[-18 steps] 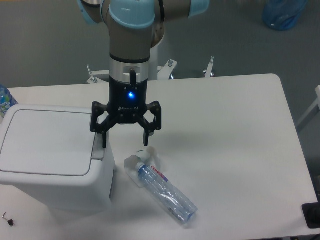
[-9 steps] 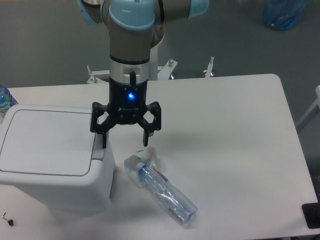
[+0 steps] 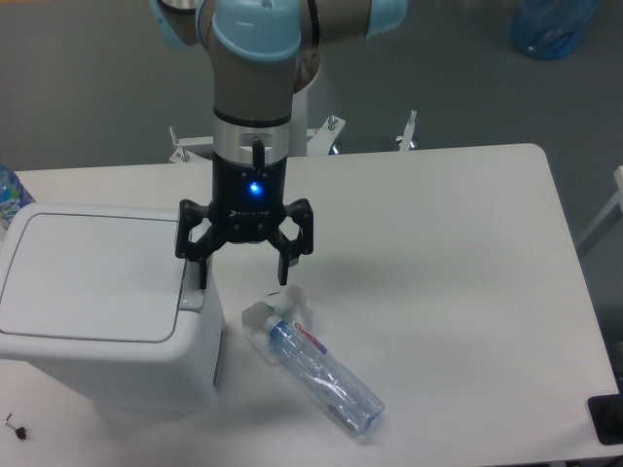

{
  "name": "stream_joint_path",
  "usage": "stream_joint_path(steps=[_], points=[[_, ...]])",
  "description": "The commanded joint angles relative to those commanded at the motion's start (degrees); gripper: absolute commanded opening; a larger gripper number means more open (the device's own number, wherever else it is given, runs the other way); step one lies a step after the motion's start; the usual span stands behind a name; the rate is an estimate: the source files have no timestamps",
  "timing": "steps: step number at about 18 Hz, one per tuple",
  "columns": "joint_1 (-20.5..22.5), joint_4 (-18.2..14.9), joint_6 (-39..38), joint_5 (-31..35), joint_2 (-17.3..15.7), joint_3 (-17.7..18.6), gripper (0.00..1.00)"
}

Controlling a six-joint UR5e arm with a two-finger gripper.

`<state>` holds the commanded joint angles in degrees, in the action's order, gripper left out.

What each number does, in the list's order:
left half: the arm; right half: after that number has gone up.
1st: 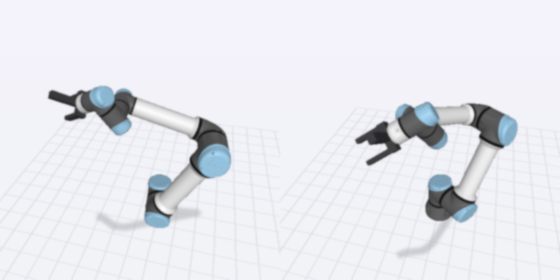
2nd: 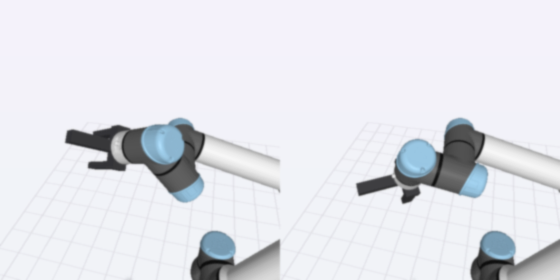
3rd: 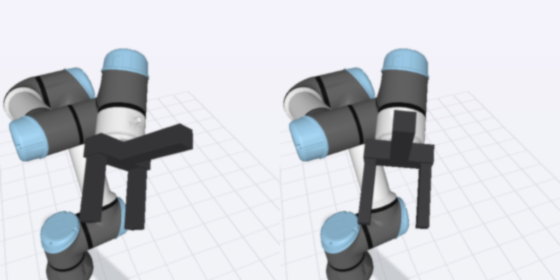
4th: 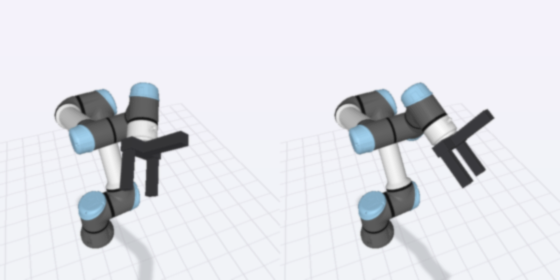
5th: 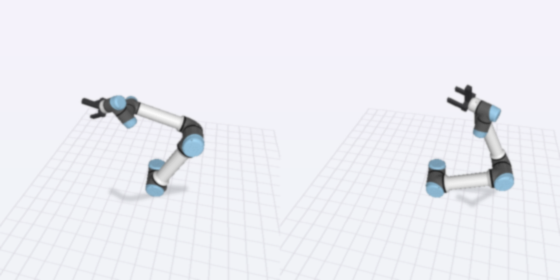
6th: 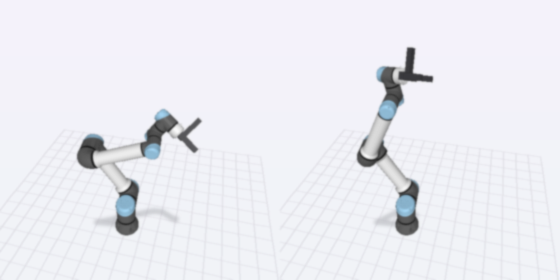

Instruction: Open the trash can

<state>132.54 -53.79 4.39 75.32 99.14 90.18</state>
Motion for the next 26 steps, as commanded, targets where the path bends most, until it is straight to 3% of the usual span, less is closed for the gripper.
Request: stream_joint_path(steps=[7,12,14,16,21,26], points=[[0.0,0.0,0.0,0.0,-0.1,0.0,1.00],[0.3,0.1,1.3,0.4,-0.7,-3.6,1.00],[0.9,0.0,5.1,1.0,-0.5,-5.2,1.00],[2.3,-0.3,8.9,5.7,-0.6,-6.0,1.00],[3.8,-1.2,19.8,16.6,-1.1,-4.7,1.00],[6.9,-5.3,26.6,17.5,-1.2,-4.6,1.00]])
